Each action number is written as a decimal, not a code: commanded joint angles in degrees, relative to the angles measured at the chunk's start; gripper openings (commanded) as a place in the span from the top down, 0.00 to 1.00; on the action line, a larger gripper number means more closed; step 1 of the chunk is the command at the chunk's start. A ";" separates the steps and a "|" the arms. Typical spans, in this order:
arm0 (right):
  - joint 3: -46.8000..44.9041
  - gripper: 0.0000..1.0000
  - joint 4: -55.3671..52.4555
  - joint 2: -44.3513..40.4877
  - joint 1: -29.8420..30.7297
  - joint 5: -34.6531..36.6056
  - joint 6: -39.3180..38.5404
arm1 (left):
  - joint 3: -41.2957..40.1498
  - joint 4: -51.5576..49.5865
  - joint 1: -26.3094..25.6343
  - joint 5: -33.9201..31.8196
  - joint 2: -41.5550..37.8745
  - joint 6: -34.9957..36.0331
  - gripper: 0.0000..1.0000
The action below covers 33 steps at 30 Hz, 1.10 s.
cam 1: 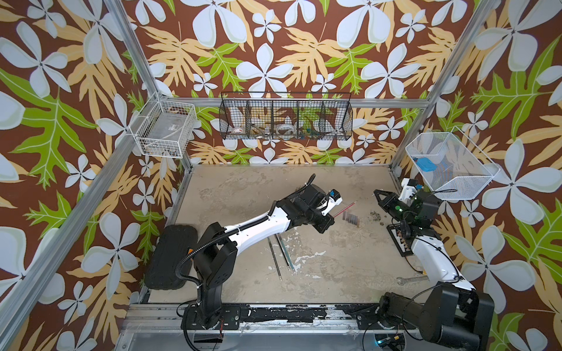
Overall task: Remove the protective cover of the pencils
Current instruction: Remove the protective sleeve from the pencil, then place the protective sleeve at the center of the board.
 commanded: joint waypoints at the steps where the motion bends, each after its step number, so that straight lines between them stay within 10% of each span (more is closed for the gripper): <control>1: 0.52 1.00 -11.51 2.57 2.73 20.56 -5.22 | 0.57 0.12 0.49 -0.03 0.31 -1.06 1.00; 11: 5.07 1.00 -15.99 16.58 6.20 24.22 -9.94 | 0.66 -0.52 0.49 -1.17 -0.04 -0.86 1.00; 33: -1.63 1.00 -7.50 19.96 6.19 15.54 -13.51 | 1.44 -1.03 0.49 -0.65 0.99 -1.58 1.00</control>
